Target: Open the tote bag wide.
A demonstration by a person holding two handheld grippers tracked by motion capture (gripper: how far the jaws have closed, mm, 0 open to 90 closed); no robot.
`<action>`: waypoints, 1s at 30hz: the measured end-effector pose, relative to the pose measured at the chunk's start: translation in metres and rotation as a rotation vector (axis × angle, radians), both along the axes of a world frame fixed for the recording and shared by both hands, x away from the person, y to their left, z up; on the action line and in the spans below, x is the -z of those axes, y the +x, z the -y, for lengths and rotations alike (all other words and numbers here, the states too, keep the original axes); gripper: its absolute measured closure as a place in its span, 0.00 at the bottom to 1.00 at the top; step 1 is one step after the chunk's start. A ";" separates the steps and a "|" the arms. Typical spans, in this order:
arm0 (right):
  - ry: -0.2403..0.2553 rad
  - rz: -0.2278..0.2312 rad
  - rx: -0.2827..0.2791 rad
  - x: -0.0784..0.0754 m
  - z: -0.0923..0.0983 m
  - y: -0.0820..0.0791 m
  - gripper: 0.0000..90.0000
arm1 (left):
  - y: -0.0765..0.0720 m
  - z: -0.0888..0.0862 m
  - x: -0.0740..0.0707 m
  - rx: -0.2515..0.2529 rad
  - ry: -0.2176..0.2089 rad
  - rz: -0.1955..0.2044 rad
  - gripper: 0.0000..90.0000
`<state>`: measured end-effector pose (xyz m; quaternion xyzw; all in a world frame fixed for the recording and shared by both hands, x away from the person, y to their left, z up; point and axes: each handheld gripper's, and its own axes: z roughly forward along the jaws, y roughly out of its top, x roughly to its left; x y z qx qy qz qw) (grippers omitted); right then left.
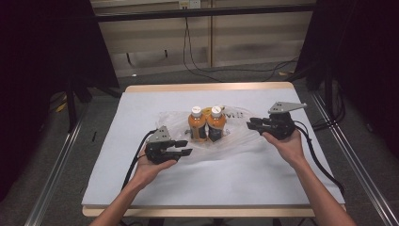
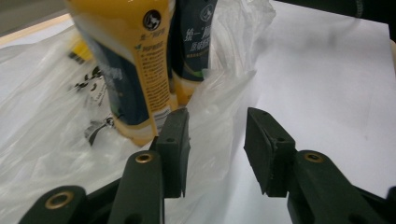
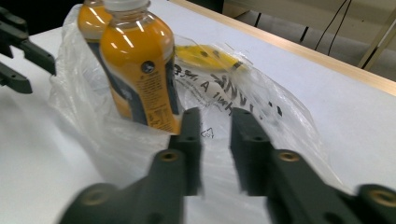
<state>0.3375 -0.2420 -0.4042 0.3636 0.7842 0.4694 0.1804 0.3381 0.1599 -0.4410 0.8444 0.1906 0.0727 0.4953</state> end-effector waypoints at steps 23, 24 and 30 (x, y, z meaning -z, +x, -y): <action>0.047 -0.001 0.122 0.013 0.034 -0.098 0.13 | -0.040 -0.060 -0.004 -0.205 -0.022 0.017 0.07; 0.045 -0.003 0.128 0.015 0.035 -0.102 0.13 | -0.040 -0.060 -0.004 -0.205 -0.022 0.017 0.06; 0.100 -0.026 0.217 0.025 0.048 -0.126 0.11 | -0.055 -0.086 0.007 -0.251 -0.036 -0.022 0.04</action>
